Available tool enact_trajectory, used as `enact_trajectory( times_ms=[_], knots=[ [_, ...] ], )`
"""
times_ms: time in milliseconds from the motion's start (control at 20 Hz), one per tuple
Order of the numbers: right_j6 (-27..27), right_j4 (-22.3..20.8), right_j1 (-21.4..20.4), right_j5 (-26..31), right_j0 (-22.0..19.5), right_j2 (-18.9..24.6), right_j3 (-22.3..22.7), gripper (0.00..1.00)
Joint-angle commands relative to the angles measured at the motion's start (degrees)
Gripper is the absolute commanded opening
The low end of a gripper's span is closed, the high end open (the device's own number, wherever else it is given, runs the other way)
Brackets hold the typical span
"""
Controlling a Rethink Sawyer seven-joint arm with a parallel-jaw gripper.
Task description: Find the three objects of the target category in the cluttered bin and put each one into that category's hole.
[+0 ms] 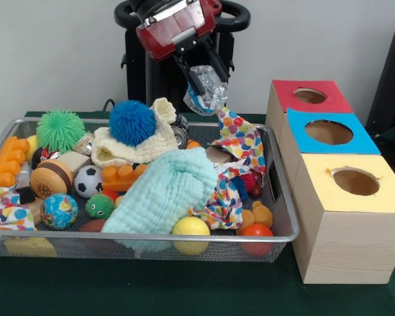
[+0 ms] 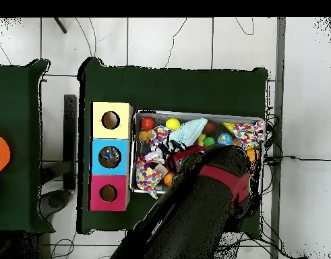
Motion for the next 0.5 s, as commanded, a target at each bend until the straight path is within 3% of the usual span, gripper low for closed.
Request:
enact_trajectory(
  times_ms=[50,500],
  knots=[
    [16.34,-0.03,-0.66,-4.85,0.85,9.8,1.74,0.0],
    [21.61,0.19,-0.78,-0.97,4.74,9.56,0.08,0.0]
  ],
)
